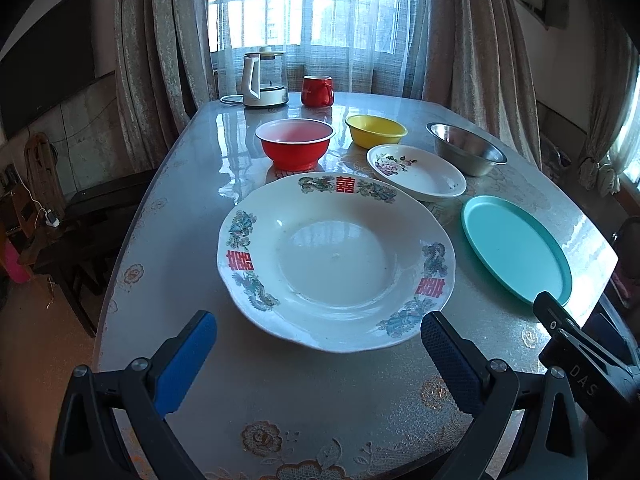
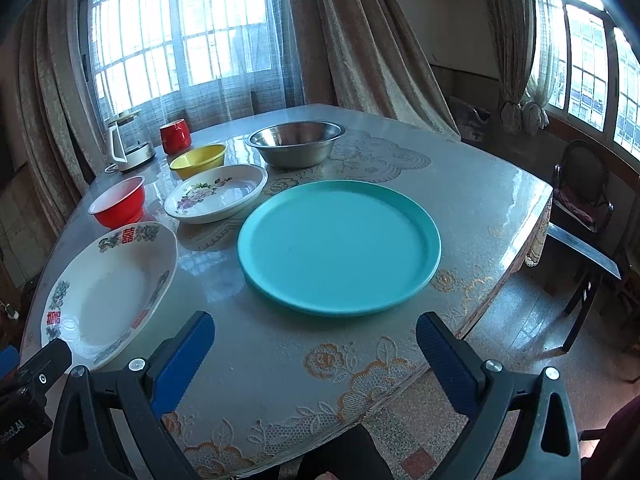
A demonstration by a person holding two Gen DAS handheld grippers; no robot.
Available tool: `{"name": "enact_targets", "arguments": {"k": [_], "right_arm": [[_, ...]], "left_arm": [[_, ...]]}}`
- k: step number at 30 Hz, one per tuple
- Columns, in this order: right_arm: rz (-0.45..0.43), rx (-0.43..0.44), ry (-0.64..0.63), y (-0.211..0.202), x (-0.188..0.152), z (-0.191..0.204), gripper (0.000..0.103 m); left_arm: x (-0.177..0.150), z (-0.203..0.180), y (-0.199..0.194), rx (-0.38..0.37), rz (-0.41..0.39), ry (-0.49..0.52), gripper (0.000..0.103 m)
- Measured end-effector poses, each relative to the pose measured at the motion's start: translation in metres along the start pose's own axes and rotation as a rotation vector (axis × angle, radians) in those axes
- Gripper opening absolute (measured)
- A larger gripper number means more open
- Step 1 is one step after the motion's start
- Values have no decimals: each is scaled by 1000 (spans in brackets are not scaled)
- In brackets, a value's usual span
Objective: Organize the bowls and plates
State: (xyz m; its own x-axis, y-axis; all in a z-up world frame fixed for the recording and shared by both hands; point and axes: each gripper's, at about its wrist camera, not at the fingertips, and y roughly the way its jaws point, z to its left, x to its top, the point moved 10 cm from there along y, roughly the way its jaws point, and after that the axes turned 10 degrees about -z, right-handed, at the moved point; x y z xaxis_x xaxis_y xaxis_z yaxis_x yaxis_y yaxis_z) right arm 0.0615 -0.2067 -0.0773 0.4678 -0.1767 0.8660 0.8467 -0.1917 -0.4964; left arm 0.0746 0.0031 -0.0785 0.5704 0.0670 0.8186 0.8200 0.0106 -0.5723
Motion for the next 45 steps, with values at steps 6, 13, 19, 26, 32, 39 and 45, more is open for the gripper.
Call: {"name": "enact_targets", "arguments": {"k": [6,13,19,26,32,39,45], "right_arm": [[1,1,1,1,-1,0,103],[4,1,1,2,-2,-1,103],[9,-2,-2,3,-3,-2,103],[6,-2,-7,2,-4,-1,103],[10,-1,-6,3,-5,-2,103],[11,-2,-7,3,-5,-2,103],[12,-1,-13,4,-5,-2,103]], "left_arm": [[0,1,-1,4,2,1,103],[-1,0,2,8,5,5,103],[-2,-2,2,6,7,8,103],[-2,-3,2,9,8,10,103],[-3,-3,3,10,11,13,103],[-3,-3,3,12,14,15,103],[-3,-1,3,20,15,14,103]]}}
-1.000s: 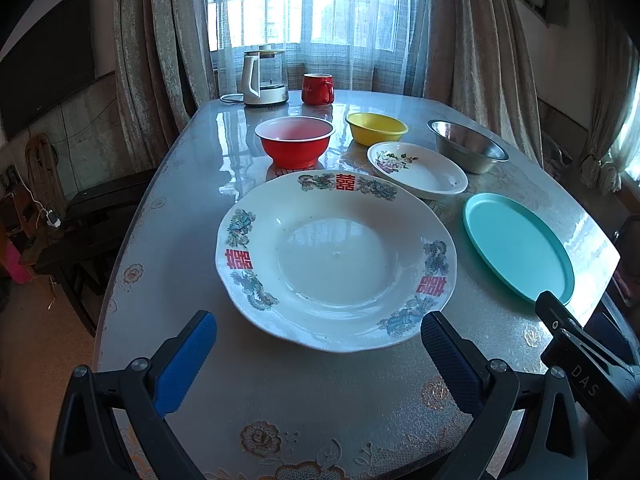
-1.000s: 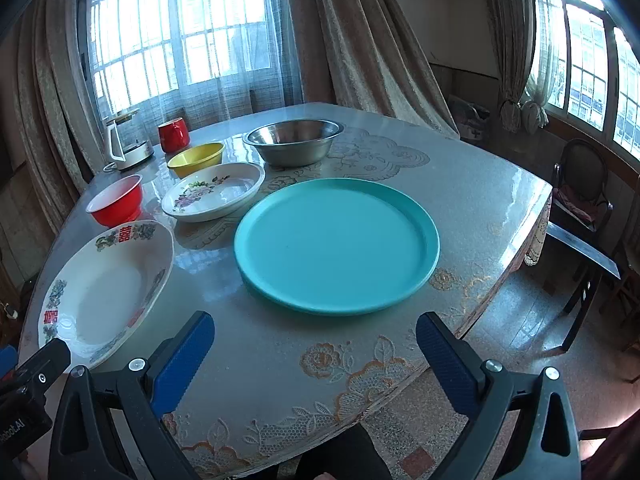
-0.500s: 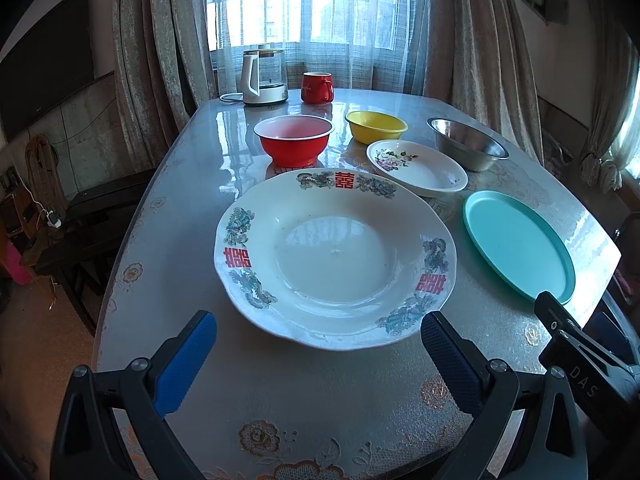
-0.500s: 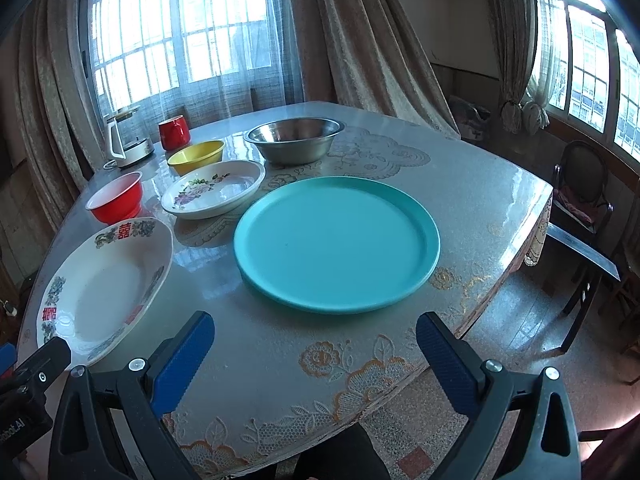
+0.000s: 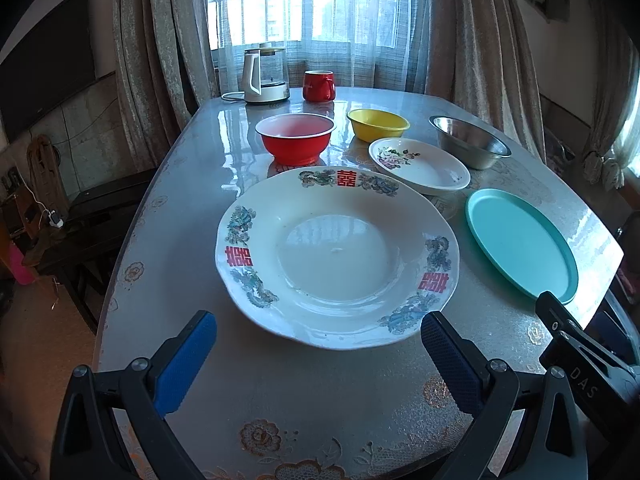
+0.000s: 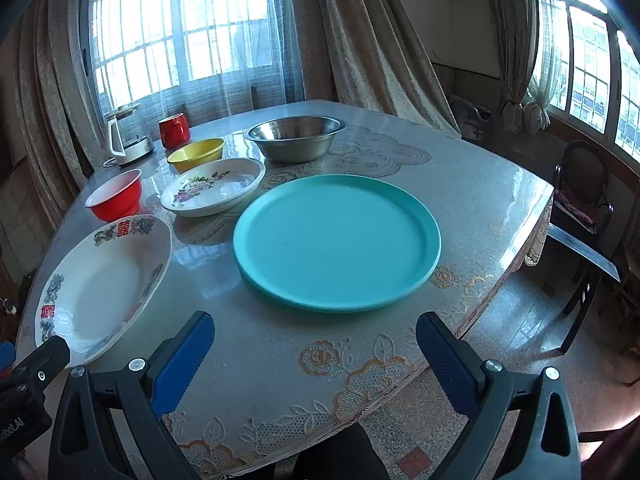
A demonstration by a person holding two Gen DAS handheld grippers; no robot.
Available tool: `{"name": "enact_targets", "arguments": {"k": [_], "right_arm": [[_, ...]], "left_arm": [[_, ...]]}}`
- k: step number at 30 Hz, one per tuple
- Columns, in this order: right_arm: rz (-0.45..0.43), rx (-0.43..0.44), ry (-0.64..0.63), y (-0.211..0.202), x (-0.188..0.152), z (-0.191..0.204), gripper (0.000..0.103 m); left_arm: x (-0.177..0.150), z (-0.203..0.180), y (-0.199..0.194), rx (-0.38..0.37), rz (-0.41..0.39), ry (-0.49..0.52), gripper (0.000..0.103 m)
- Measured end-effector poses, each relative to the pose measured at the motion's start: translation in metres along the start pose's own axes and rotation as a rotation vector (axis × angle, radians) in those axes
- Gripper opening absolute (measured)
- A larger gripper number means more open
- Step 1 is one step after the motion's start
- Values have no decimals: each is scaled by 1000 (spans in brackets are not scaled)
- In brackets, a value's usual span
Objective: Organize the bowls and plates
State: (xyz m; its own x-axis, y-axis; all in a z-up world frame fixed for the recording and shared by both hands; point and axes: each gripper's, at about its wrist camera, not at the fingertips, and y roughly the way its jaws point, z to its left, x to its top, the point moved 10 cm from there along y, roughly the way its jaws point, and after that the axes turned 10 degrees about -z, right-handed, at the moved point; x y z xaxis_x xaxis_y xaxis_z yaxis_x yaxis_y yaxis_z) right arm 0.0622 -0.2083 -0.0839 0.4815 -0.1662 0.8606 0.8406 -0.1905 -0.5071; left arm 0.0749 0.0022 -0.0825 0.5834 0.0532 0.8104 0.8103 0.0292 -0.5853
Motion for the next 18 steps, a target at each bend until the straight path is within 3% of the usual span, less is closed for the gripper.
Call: {"name": "enact_targets", "arguments": {"k": [18], "right_arm": [[-55,64,-84,7,13,10,103]], "left_arm": [[3,14,12,27,22,-37,103]]}}
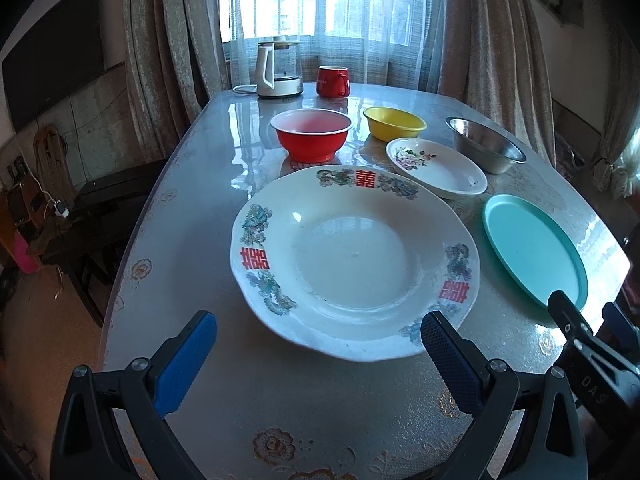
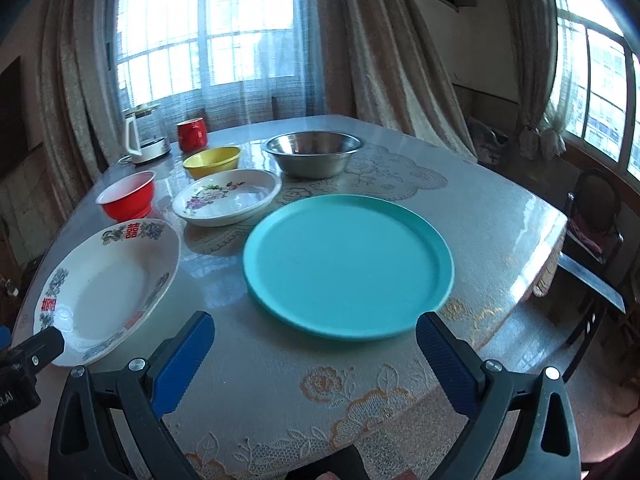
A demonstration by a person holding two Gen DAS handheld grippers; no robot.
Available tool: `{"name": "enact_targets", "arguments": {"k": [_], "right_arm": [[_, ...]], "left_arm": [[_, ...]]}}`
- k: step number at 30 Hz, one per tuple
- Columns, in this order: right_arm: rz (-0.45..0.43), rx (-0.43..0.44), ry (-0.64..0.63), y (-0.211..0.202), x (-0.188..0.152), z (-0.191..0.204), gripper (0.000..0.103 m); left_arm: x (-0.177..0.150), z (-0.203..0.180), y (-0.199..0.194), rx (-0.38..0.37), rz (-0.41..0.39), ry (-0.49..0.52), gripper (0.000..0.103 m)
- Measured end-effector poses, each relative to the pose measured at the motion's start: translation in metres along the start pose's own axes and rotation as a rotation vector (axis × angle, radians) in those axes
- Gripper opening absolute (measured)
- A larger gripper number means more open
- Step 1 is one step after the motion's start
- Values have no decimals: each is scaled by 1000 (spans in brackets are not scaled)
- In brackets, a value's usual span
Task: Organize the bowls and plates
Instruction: 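Move both grippers toward the rim of the large white red-character plate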
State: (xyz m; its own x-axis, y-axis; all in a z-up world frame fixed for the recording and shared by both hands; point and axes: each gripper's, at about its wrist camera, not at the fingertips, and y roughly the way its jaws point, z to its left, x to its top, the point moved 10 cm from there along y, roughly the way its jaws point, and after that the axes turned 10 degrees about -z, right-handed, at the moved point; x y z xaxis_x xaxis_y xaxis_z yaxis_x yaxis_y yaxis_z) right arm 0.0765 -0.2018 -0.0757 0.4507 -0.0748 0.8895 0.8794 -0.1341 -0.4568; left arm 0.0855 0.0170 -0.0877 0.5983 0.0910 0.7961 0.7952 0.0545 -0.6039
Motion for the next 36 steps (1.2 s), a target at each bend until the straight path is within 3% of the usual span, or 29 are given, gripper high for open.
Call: {"name": "enact_targets", "arguments": {"k": [4,10,18,23,27,32,36], "right_arm": [[-10,58,-35,3,2,11,102],[-43,220,-66,5,8,37,103],[-14,294,-63,20,7,52,103],[-19,340,-71,25,10,64,103],[28,369,-48,36,6,70,102],[66,372,-46,46,0,72,100],[92,392,-33,52,-4,73,98]], "left_arm": [[2,7,3,-16,3,-28,103],[4,18,12,-109,36,-148,103],[9,35,16,-101,21,-200,103],[15,54,21,-7,1,-203,103],[10,63,30,-9,26,-211,103],[13,66,33,-32,-18,-230,103],[13,66,43,-54,2,-232,103]]}}
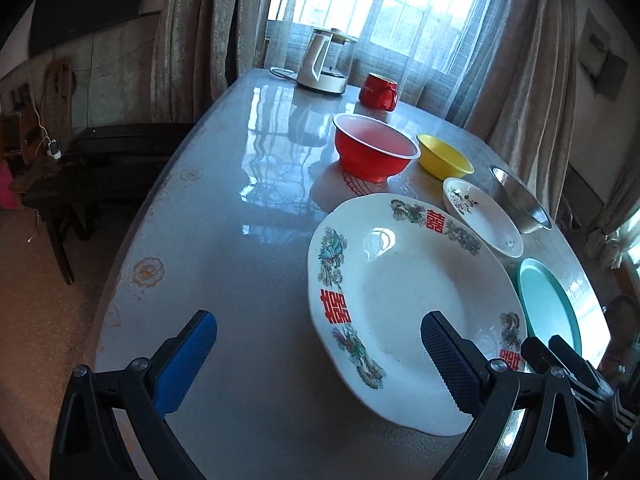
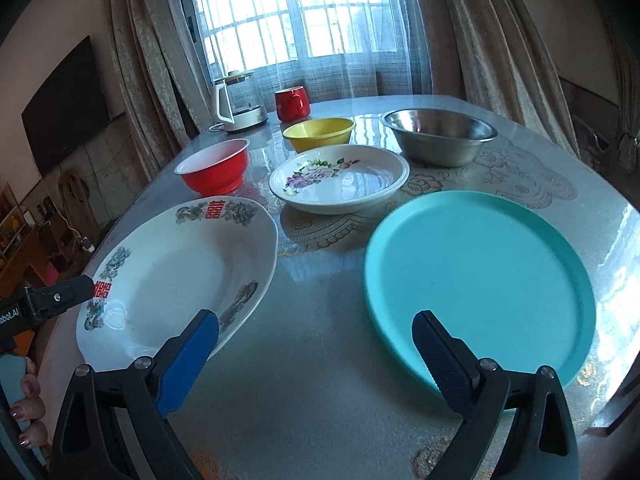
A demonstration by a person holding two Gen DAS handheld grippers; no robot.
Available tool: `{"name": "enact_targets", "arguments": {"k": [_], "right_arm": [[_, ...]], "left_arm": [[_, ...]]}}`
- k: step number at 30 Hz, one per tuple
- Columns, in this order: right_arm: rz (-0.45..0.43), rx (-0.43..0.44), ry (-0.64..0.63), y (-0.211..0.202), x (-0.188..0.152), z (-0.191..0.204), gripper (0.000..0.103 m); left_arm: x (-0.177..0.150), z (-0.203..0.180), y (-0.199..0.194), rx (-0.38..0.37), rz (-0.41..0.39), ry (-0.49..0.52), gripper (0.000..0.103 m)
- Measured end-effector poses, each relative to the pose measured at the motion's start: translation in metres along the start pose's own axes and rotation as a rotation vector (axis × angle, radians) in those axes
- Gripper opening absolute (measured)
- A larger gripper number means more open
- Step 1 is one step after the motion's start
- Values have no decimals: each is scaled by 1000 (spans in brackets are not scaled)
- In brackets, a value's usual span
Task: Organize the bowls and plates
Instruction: 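Move both grippers toward the rim of the large white red-character plate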
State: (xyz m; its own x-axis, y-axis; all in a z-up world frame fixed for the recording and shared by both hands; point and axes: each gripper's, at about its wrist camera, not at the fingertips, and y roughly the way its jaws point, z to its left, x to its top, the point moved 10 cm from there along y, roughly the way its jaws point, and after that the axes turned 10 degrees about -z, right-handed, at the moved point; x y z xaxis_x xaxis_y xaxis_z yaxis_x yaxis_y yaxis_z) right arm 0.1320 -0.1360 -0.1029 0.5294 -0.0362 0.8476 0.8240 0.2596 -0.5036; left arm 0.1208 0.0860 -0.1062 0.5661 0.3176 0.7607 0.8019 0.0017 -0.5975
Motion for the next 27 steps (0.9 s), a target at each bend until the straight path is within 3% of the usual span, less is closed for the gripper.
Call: {"name": "enact_targets", "arguments": {"k": [4,12,14,27], "right_arm": [[13,62,35,8,-1,6,98],[5,95,55,22,8,7,97],[15,85,54,26,8,5,92],[6,94,100,36,14,-8,78]], "left_arm": [[3,0,4,-59,-20,-48,103],[1,-5,10,-164,-22,-109,103],[2,-6,12,-180,-15,-119,103],[11,-24,20,-200,-45,-34,103]]}}
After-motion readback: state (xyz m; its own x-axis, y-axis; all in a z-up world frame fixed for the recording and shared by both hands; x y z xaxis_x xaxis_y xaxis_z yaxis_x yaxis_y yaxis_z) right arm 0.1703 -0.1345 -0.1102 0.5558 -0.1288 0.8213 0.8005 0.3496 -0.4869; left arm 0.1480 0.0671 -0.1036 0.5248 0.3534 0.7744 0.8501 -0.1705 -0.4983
